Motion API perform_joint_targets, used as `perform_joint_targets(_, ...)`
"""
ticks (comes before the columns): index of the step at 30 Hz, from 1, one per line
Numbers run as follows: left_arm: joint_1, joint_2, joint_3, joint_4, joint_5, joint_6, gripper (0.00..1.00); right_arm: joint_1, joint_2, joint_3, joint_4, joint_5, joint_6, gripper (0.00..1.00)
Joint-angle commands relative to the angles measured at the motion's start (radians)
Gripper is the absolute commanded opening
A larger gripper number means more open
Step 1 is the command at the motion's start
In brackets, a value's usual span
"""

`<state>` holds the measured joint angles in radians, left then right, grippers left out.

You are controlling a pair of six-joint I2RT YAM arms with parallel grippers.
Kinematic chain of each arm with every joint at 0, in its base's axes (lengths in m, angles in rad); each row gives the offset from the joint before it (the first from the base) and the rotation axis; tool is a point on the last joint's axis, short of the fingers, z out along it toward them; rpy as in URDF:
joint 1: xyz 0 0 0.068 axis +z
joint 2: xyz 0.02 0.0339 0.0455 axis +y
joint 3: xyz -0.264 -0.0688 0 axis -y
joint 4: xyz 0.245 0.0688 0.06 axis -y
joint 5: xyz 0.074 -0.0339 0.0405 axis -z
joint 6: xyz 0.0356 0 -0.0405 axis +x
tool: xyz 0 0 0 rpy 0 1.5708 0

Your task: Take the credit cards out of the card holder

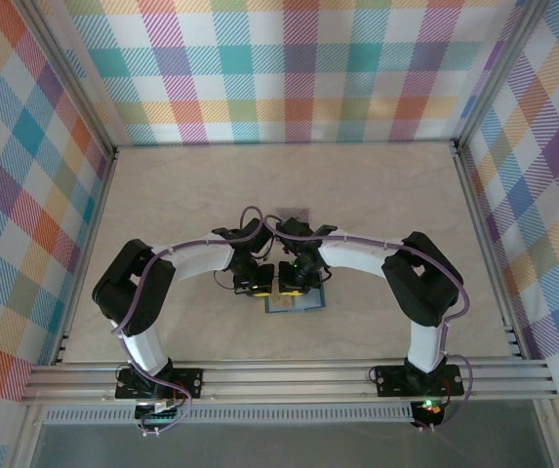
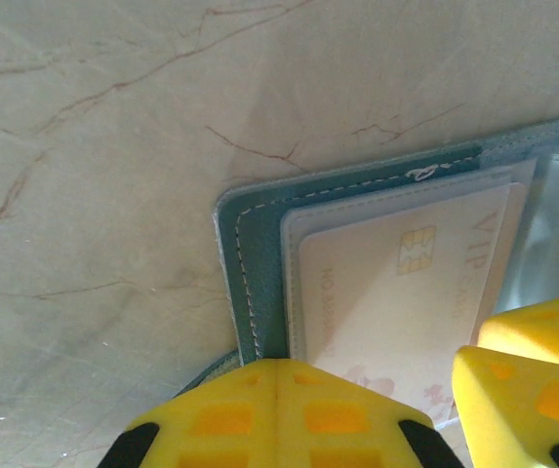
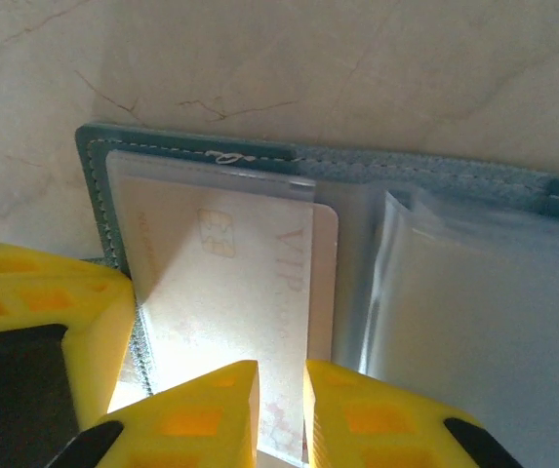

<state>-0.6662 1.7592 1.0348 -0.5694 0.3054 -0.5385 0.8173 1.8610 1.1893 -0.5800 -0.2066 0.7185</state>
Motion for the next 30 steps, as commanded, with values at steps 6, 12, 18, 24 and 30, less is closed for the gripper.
perform_joint_targets(6,-0.012,0.012,-0.024,-0.02,-0.011,-0.004,0.0,-0.009,0.004,-0.01,-0.052,0.067,-0.009,0.24)
perform_joint_targets(12,-0.011,0.003,-0.013,-0.036,-0.018,-0.002,0.0,-0.009,-0.01,-0.005,-0.067,0.074,-0.017,0.26)
perform_joint_targets(18,-0.012,-0.018,0.009,-0.045,-0.009,-0.009,0.0,-0.008,-0.059,-0.011,-0.028,0.023,0.003,0.32)
perform_joint_targets(24,-0.017,-0.032,0.048,-0.051,0.014,-0.013,0.0,-0.015,-0.041,-0.015,-0.036,0.031,0.001,0.33)
perform_joint_targets(30,-0.039,0.005,0.072,-0.043,0.024,-0.021,0.0,-0.02,-0.012,-0.014,-0.047,0.044,-0.012,0.32)
